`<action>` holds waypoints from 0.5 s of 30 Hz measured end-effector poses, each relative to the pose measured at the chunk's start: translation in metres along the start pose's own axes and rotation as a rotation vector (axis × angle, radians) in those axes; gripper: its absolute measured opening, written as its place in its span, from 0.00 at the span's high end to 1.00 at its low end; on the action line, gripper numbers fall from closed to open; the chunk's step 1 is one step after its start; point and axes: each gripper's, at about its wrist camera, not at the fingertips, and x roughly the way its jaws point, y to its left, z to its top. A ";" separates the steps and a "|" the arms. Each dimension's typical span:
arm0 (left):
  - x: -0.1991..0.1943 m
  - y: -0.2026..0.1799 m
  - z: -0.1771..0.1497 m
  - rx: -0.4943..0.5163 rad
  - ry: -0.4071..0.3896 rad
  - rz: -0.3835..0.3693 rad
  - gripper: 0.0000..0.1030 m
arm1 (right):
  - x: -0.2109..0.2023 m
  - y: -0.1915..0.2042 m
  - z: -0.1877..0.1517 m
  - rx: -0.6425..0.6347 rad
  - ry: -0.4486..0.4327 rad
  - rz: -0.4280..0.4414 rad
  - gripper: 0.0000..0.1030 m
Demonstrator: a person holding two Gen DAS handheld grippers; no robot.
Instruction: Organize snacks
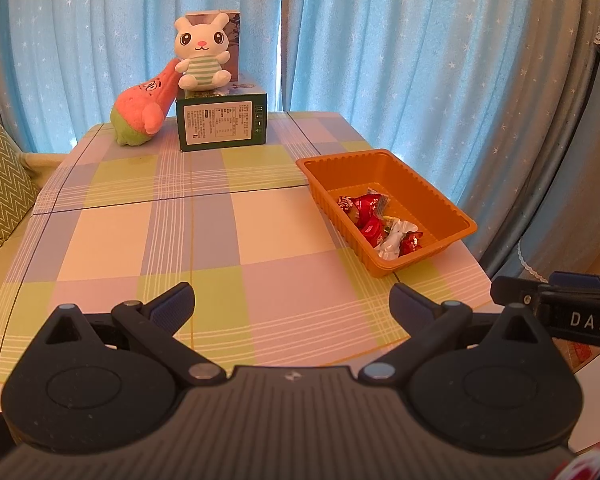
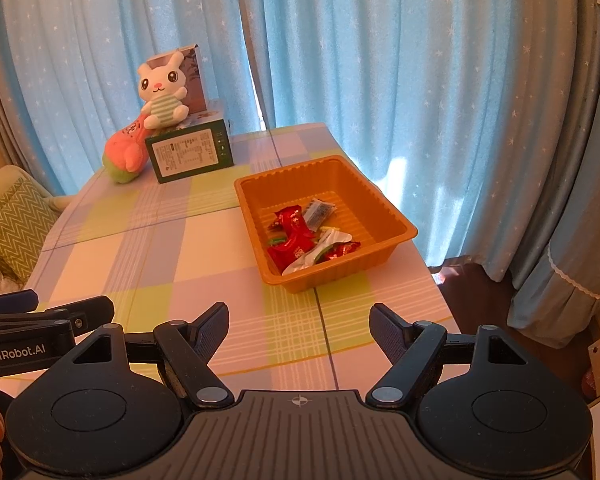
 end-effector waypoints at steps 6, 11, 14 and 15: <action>0.000 0.000 0.000 0.001 -0.002 -0.001 0.00 | 0.000 0.001 0.000 0.000 -0.001 -0.001 0.25; 0.001 -0.001 -0.001 0.001 -0.001 -0.001 0.00 | 0.000 0.000 0.000 0.000 0.000 0.000 0.25; 0.002 -0.002 -0.001 0.000 -0.001 -0.001 0.00 | 0.000 0.000 0.000 0.001 0.000 0.001 0.25; 0.001 -0.001 -0.001 0.000 -0.002 -0.001 0.00 | 0.000 0.000 0.000 0.001 0.000 0.001 0.25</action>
